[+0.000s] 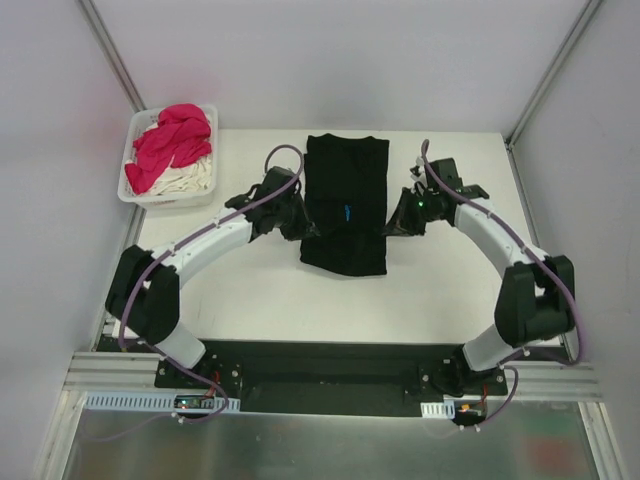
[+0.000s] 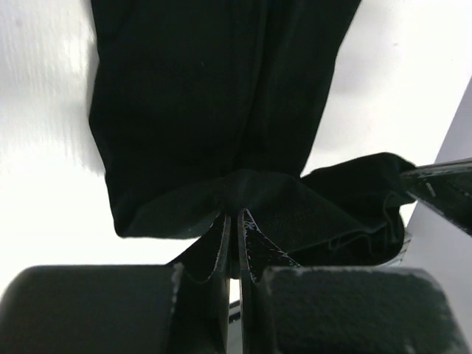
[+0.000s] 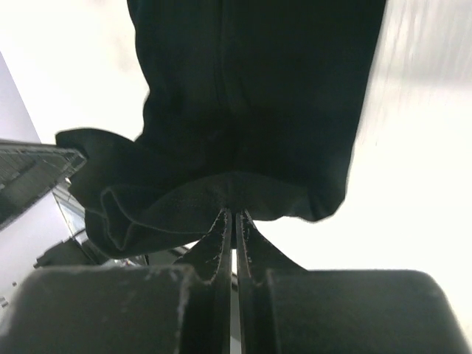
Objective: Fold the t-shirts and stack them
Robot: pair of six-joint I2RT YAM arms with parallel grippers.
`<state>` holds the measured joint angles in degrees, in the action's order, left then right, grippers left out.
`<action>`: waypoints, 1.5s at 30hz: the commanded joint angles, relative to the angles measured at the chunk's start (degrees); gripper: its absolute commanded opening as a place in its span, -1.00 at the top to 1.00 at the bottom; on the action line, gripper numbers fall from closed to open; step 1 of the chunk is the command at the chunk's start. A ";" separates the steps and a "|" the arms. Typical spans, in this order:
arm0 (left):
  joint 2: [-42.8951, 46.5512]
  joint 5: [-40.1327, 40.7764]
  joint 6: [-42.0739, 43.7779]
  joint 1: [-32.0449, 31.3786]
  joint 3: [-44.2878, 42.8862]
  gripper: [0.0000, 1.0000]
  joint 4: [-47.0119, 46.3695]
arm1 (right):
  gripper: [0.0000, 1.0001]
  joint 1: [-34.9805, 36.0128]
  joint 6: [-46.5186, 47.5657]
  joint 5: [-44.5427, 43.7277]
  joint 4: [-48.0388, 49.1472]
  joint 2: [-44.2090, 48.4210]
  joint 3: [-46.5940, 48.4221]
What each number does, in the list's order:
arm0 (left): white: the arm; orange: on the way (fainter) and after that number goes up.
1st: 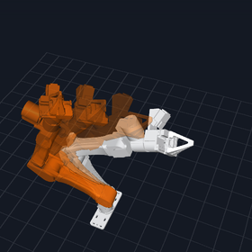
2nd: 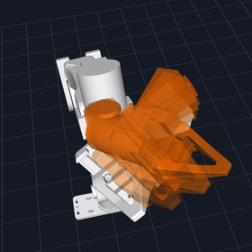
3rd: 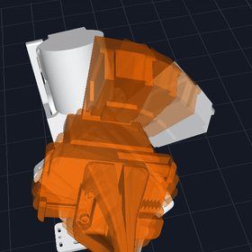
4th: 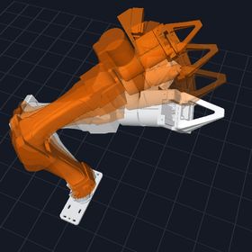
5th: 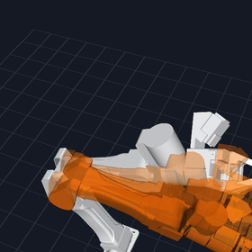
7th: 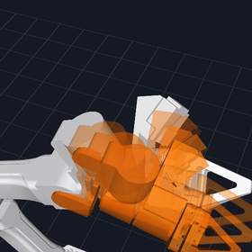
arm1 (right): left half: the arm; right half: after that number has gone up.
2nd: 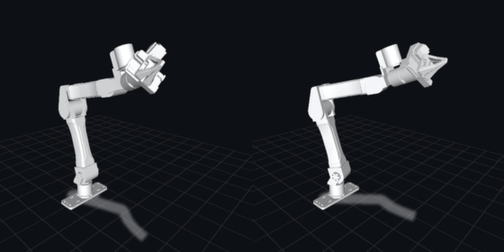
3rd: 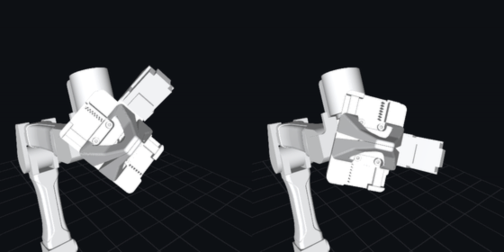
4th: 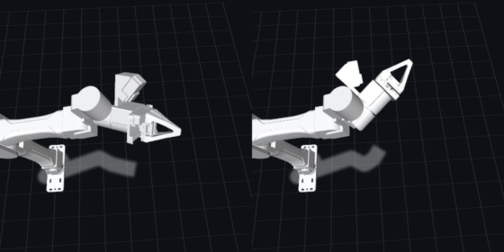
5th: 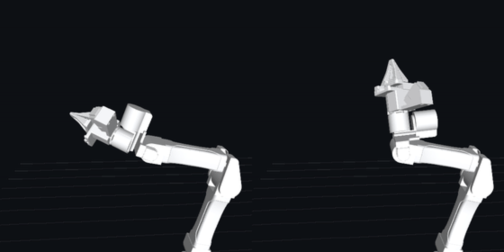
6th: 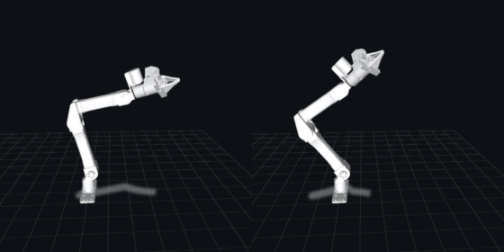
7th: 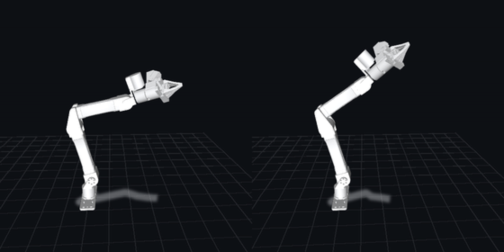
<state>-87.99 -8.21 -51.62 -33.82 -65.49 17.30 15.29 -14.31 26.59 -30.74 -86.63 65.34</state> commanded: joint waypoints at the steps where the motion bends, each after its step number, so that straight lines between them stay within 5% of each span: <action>1: -4.47 -3.04 4.59 3.58 -5.95 1.00 0.28 | 0.99 -1.22 3.67 0.92 -0.89 -7.40 9.44; 12: -17.91 -8.05 5.73 7.90 -15.28 1.00 -0.95 | 0.99 -3.07 6.13 0.57 -4.15 -22.61 21.93; 45: -31.55 -9.02 8.90 13.08 -26.61 0.98 -2.71 | 0.99 -4.48 9.47 -1.72 -8.81 -38.35 39.59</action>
<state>-119.02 -17.54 -43.86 -22.06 -89.01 15.35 11.20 -6.55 24.82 -38.35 -123.31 101.36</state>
